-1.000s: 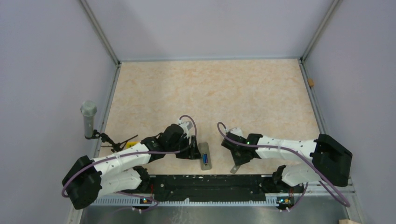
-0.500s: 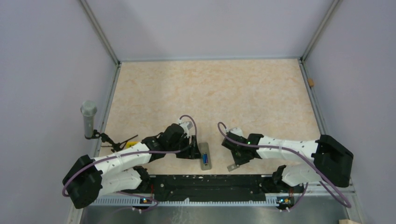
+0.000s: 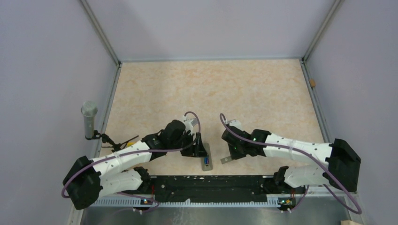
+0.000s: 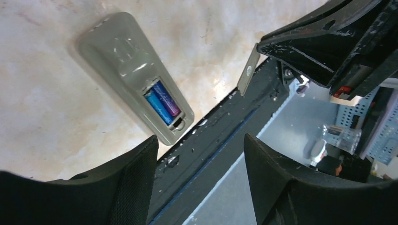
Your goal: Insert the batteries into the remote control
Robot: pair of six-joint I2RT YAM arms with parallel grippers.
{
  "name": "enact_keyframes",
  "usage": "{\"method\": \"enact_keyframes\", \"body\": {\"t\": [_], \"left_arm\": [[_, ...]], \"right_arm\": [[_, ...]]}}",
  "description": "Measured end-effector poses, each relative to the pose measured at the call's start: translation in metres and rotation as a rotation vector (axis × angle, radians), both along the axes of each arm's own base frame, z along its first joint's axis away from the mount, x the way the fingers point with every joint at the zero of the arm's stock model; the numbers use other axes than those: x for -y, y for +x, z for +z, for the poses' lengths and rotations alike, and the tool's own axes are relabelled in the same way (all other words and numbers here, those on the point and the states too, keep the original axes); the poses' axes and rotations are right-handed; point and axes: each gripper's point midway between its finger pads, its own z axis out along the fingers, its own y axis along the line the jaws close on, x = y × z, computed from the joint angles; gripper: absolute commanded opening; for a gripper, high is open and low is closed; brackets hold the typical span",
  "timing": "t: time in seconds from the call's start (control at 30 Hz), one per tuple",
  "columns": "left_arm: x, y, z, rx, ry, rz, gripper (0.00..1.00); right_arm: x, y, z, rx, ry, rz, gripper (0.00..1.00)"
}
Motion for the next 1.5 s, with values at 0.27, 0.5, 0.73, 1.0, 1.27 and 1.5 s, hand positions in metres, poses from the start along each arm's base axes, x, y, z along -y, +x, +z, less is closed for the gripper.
{"method": "enact_keyframes", "body": {"t": [0.27,0.5,0.73,1.0,1.27,1.5], "left_arm": [[0.017,-0.004,0.018,-0.023,-0.108,-0.038,0.62],[0.023,-0.004,0.018,-0.045,-0.129,-0.050,0.55],[0.029,-0.002,0.019,-0.056,-0.148,-0.051,0.36],[0.036,-0.001,0.023,-0.057,-0.183,-0.062,0.01],[0.038,-0.002,0.024,-0.062,-0.196,-0.075,0.00],[0.036,-0.006,0.025,-0.016,-0.197,-0.136,0.00]], "right_arm": [[-0.035,0.017,0.034,0.060,0.134,-0.002,0.00],[-0.057,0.023,0.049,0.076,0.216,0.011,0.00],[-0.068,0.025,0.056,0.081,0.259,0.022,0.00],[-0.072,0.026,0.058,0.083,0.279,0.027,0.00],[-0.074,0.026,0.059,0.088,0.289,0.030,0.30],[-0.068,0.019,0.072,0.120,0.347,0.084,0.49]]}}
